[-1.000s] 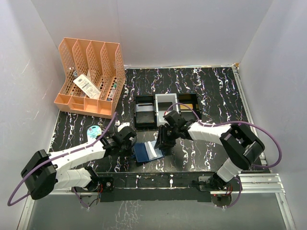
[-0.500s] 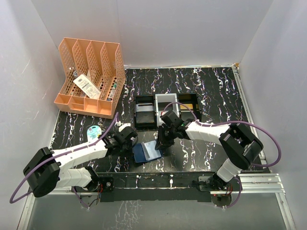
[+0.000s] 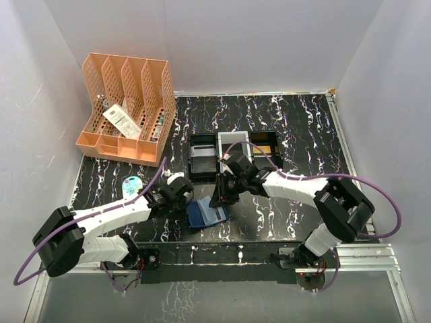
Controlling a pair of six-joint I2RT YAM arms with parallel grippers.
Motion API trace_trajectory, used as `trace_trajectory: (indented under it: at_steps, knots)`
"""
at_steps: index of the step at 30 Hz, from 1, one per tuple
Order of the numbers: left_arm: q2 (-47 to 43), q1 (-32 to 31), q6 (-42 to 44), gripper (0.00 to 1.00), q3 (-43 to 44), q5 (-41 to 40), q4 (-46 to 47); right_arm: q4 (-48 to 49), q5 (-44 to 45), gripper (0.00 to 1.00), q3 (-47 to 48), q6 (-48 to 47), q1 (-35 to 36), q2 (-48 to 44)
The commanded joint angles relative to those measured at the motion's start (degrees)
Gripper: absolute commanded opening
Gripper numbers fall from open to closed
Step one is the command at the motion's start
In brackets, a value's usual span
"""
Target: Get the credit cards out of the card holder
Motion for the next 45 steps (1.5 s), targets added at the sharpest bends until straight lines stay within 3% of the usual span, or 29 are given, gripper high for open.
trace_trajectory:
  at_steps: [1,8,16,22,27,45]
  knots:
    - [0.2,0.0,0.3,0.00,1.9,1.3,0.9,5.2,-2.0,0.19,0.2,1.8,0.4,-1.8]
    - [0.5,-0.1,0.4,0.00,2.1,1.4,0.9,3.3,-2.0,0.20,0.9,1.5,0.4,-1.5]
    - [1.2,-0.1,0.6,0.00,2.0,1.6,1.3,-12.3,8.7,0.20,7.4,-6.2,1.2,0.8]
    - [1.8,-0.1,0.7,0.00,2.3,1.8,1.3,-16.2,13.5,0.29,8.8,-6.7,1.5,2.0]
    - [1.5,-0.1,0.7,0.00,2.4,1.7,0.8,-15.3,13.9,0.35,9.0,-6.5,1.5,2.0]
    - [1.2,0.0,0.8,0.00,2.2,1.7,0.7,-11.3,11.7,0.38,7.4,-5.5,1.6,6.4]
